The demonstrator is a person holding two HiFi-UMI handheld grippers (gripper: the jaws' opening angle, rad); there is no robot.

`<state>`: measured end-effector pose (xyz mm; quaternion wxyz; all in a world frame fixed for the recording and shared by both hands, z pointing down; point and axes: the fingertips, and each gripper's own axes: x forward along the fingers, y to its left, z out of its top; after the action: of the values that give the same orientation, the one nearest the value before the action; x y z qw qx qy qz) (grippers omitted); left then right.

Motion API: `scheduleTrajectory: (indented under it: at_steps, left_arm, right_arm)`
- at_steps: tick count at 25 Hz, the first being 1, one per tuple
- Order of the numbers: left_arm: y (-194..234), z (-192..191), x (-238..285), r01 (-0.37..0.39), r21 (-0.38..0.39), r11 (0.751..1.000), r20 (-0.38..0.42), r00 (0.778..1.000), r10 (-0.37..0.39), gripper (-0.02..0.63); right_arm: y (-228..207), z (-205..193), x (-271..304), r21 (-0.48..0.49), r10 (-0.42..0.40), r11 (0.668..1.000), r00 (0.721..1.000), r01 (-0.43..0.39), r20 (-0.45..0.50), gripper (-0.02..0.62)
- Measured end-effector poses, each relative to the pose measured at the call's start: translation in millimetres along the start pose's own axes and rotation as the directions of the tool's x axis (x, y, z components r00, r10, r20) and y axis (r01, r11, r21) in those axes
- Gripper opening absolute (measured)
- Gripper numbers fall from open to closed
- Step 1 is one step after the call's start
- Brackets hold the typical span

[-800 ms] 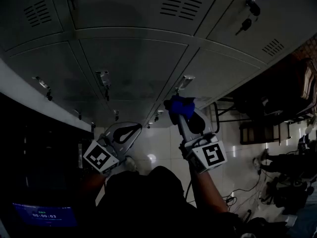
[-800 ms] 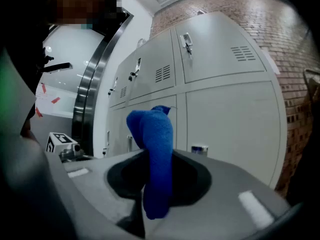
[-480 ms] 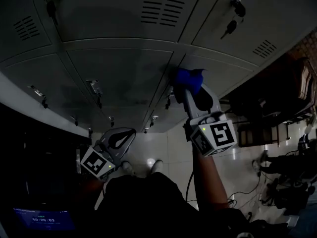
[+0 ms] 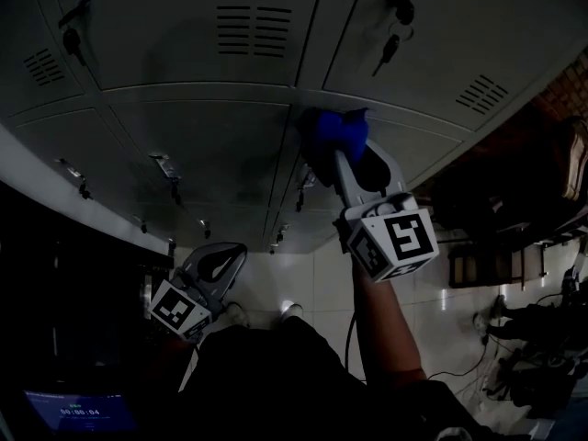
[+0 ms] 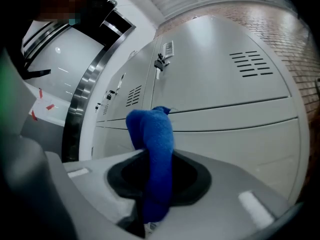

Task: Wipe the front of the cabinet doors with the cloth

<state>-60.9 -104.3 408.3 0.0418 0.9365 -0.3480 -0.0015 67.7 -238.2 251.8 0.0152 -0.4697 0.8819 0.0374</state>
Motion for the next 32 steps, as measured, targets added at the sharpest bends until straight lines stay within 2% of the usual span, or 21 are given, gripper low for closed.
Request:
scheduleTrajectory:
  at_steps: [4,11,21,26,32]
  left_arm:
    - [-9.5,2.1,17.4,0.007,0.011,1.0,-0.002,1.0,-0.007,0.0]
    - [-27.5,3.1,44.7,0.037,0.026,0.999,0.004,0.999,-0.037,0.0]
    - [-48.2,2.4,64.7,0.07,0.025,0.997,0.0,0.998,-0.07,0.0]
    - [-53.9,1.2,62.7,0.078,0.026,0.997,-0.002,0.997,-0.078,0.0]
    - [-48.1,-0.1,43.2,0.063,0.026,0.998,-0.002,0.998,-0.063,0.0]
  right_arm:
    - [-29.9,2.8,-18.4,-0.001,-0.034,0.999,0.999,0.034,0.012,0.084]
    - [-97.6,5.7,-61.9,0.014,-0.149,0.989,0.989,0.148,0.023,0.084]
    - [-182.7,1.9,-119.2,0.04,-0.33,0.944,0.944,0.329,0.022,0.084]
    - [-181.3,5.5,-129.7,0.035,-0.342,0.939,0.939,0.341,0.03,0.084]
    - [-108.4,-6.7,-105.3,0.053,-0.223,0.974,0.974,0.222,0.024,0.084]
